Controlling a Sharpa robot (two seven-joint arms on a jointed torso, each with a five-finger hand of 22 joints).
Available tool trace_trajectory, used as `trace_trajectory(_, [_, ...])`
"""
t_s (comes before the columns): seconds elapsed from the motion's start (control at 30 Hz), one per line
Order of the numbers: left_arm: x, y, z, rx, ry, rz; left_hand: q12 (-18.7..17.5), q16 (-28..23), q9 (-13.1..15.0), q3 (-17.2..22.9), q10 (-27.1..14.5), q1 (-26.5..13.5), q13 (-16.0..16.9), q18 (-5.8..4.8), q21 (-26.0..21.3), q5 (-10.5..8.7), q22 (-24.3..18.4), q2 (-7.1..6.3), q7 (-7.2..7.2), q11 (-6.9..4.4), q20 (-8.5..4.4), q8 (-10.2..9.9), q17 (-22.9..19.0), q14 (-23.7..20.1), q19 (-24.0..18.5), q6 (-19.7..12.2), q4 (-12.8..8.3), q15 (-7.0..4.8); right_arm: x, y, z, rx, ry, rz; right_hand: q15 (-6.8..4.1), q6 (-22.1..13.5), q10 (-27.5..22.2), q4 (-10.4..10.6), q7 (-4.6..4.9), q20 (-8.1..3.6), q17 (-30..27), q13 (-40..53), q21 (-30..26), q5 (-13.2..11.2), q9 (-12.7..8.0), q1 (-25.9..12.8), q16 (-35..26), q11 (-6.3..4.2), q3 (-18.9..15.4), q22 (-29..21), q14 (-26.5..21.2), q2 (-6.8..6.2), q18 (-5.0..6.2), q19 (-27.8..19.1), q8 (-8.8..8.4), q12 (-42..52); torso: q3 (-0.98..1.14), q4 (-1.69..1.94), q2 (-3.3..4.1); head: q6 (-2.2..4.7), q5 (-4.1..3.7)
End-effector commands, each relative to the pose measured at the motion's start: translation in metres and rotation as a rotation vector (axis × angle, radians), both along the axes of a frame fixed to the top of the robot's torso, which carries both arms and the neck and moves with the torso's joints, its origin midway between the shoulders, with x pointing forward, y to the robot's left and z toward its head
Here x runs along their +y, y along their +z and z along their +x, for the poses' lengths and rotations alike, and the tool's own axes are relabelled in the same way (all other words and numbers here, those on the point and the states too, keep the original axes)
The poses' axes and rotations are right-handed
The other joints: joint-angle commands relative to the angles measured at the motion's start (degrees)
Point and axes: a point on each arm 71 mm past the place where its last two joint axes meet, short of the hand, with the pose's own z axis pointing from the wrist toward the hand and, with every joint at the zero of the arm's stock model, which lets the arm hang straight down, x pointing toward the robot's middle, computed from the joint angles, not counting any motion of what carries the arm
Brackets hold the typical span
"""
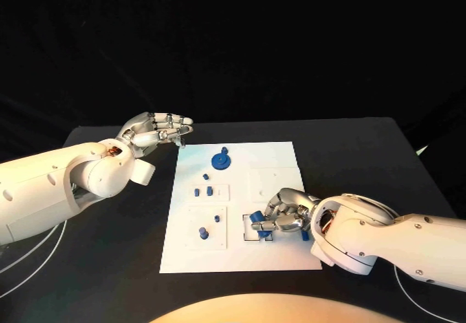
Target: Assemble the parts on the task board
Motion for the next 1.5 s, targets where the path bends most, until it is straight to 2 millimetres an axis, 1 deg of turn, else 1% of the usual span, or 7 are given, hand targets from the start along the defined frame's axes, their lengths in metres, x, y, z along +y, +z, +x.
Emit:
trace_trajectory(0.03, [-0.003,0.001,0.000,0.001,-0.019,-0.011,0.2,0.1,-0.1,-0.2,-0.4,-0.5,-0.1,0.74,-0.3,-0.15,-0.1,0.00,2.30,0.12,0.36,0.4,0.0,-0.1,-0.1,-0.5,0.0,0.13,0.002,-0.002,0.000,0.013,0.005,-0.014,-0.37,1.6,1.5,0.0,-0.97,-0.34,12.7,7.2,-0.3,-0.5,1.3,-0.5,-0.1,-0.19,-0.6,14.4,5.3,0.39,-0.29,5.1,-0.26,-0.3,0.02,0.05,-0.03,0.00,0.02])
trace_trajectory(1.1, [-0.002,0.001,-0.001,0.006,-0.020,-0.009,0.3,0.1,-0.1,-0.3,-0.5,-0.6,-0.1,0.75,-0.5,-0.15,-0.1,0.03,2.32,0.15,0.40,0.5,-0.1,-0.2,-0.1,-0.6,0.1,0.16,0.012,-0.005,0.003,0.003,0.046,-0.047,-0.40,2.0,1.4,0.0,-1.04,-0.34,12.3,7.2,-1.0,-5.0,2.9,-4.5,-0.3,-0.24,-5.0,14.2,5.2,0.59,-0.16,4.8,-0.45,-1.2,0.01,0.00,-0.03,-0.20,0.45])
trace_trajectory(1.2, [-0.002,0.001,-0.001,0.006,-0.020,-0.009,0.3,0.1,-0.1,-0.3,-0.6,-0.6,-0.2,0.75,-0.5,-0.15,-0.2,0.03,2.33,0.16,0.41,0.6,-0.1,-0.2,-0.1,-0.6,0.1,0.17,0.012,-0.004,0.004,-0.010,0.045,-0.047,-0.35,1.8,1.2,0.0,-0.97,-0.29,11.8,6.9,-1.5,-11.5,3.7,-6.6,-0.6,-0.16,-7.5,14.1,5.1,1.20,-0.06,4.6,-0.44,-2.0,0.01,-0.02,-0.04,-0.08,0.42])
trace_trajectory(1.23, [-0.002,0.001,-0.001,0.006,-0.020,-0.009,0.3,0.1,-0.1,-0.3,-0.6,-0.6,-0.2,0.75,-0.5,-0.15,-0.2,0.03,2.33,0.16,0.41,0.6,-0.1,-0.2,-0.1,-0.6,0.1,0.17,0.012,-0.004,0.004,-0.015,0.044,-0.047,-0.31,1.7,1.1,0.1,-0.92,-0.26,11.6,6.8,-1.7,-14.4,4.0,-7.9,-0.7,-0.11,-8.4,14.0,5.1,1.05,-0.01,4.5,-0.50,-2.3,0.01,-0.02,-0.04,-0.08,0.42])
trace_trajectory(1.33, [-0.002,0.001,-0.001,0.006,-0.020,-0.009,0.3,0.1,-0.1,-0.3,-0.6,-0.6,-0.2,0.75,-0.5,-0.15,-0.2,0.03,2.33,0.16,0.41,0.6,-0.1,-0.2,-0.1,-0.6,0.1,0.17,0.013,-0.004,0.004,-0.026,0.046,-0.046,-0.32,1.4,1.0,0.2,-0.90,-0.27,11.4,6.7,-2.0,-15.1,4.5,-11.1,-0.8,-0.09,-8.8,13.9,5.1,-0.57,0.05,4.4,-0.54,-2.7,0.02,-0.02,-0.03,-0.02,0.41])
trace_trajectory(1.4, [-0.002,0.001,-0.001,0.006,-0.020,-0.009,0.3,0.1,-0.1,-0.3,-0.6,-0.6,-0.2,0.75,-0.5,-0.15,-0.2,0.03,2.33,0.16,0.41,0.6,-0.1,-0.2,-0.1,-0.6,0.1,0.17,0.013,-0.003,0.004,-0.031,0.047,-0.047,-0.30,1.2,1.0,0.3,-0.84,-0.31,11.3,6.7,-2.1,-15.2,5.0,-14.2,-0.8,-0.15,-5.6,13.9,5.0,-3.58,0.07,4.4,-0.58,-3.0,0.02,-0.02,-0.03,-0.03,0.44])
trace_trajectory(1.5, [-0.002,0.001,-0.001,0.006,-0.019,-0.008,0.3,0.1,-0.1,-0.3,-0.6,-0.6,-0.2,0.75,-0.5,-0.15,-0.2,0.03,2.33,0.16,0.41,0.6,-0.1,-0.2,-0.1,-0.6,0.1,0.17,0.013,-0.003,0.004,-0.039,0.053,-0.046,-0.32,1.1,1.0,0.2,-0.87,-0.31,11.3,6.7,-2.1,-15.1,5.3,-15.4,-0.9,-0.08,-4.0,13.9,5.0,-4.76,0.07,4.3,-0.62,-3.1,0.01,-0.01,-0.03,-0.01,0.42])
